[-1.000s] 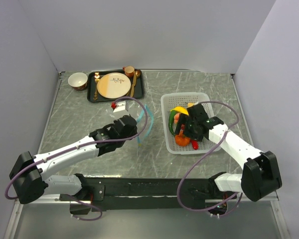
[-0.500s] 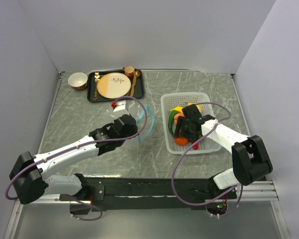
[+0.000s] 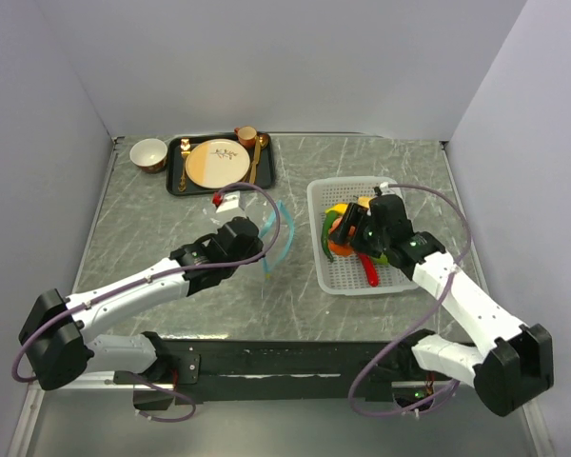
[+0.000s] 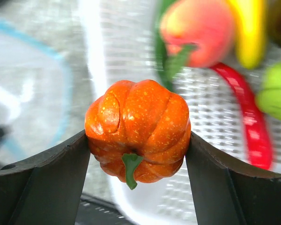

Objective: Place the food in the zip-top bag and seal the zipper
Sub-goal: Pick up the fake fruit from the bin, then place the fake fruit in the zipper food storage bag.

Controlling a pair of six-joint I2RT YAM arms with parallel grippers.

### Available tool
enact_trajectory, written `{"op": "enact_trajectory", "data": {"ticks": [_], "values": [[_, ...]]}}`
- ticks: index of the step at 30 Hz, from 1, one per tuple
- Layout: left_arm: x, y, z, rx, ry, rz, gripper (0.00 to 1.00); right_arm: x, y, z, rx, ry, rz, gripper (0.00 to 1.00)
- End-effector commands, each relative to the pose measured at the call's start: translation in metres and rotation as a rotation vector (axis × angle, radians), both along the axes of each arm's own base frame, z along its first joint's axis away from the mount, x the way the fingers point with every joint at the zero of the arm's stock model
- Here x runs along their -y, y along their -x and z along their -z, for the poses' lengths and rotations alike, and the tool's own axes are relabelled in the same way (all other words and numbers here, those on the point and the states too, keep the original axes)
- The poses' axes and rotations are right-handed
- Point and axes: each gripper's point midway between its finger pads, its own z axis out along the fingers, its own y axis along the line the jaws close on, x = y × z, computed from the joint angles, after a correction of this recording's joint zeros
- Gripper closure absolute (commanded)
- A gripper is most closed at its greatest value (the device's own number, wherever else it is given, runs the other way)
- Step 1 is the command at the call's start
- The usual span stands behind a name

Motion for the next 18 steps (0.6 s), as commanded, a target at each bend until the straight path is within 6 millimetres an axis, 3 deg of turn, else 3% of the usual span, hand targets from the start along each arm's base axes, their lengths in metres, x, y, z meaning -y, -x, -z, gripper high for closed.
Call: {"op": "enact_trajectory", "data": {"ticks": [1, 10, 14, 18], "values": [[0.013, -0.006, -0.019, 0.037, 0.051, 0.033, 0.87, -0.040, -0.007, -0.046, 0.098, -0.153, -0.092, 0.54], [0.020, -0.003, -0.035, 0.050, 0.108, 0.065, 0.87, -0.106, -0.011, -0.063, 0.117, -0.230, -0.247, 0.54], [0.020, 0.002, -0.041, 0.071, 0.155, 0.076, 0.86, -0.133, -0.014, -0.052, 0.073, -0.227, -0.296, 0.53], [0.013, 0.003, -0.050, 0.087, 0.148, 0.059, 0.86, -0.156, -0.016, -0.054, 0.080, -0.228, -0.338, 0.52]]}}
